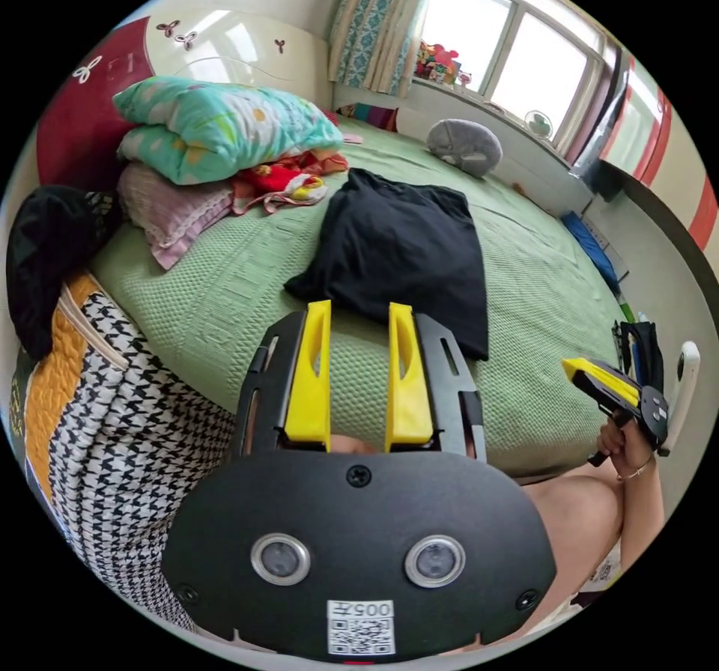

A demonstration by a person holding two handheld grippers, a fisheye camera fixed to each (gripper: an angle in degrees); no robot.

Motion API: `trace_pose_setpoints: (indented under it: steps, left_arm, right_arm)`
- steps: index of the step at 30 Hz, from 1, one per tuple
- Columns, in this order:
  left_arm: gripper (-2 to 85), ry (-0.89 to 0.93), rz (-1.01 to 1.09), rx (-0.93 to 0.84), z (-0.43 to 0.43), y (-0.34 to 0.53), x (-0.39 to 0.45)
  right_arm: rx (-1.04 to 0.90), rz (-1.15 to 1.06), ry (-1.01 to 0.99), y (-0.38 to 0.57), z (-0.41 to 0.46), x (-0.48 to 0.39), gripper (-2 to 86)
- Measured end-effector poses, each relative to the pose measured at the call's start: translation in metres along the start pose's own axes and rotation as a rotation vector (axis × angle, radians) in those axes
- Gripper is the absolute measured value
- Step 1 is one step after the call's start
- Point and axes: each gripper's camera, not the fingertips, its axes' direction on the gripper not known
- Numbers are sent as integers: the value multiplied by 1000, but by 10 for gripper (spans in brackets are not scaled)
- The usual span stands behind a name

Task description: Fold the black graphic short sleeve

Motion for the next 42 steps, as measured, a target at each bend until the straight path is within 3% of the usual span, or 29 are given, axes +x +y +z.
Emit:
trace_pose_setpoints:
  steps: [13,42]
  left_arm:
    - [128,68,-102,-6,14,-16,-83]
    - [46,5,-66,-104,20,-62,-79]
  right_arm:
    - [-11,-37,21,4,15,-18,-12]
    - [-2,-80,90,28,15,-44,-12]
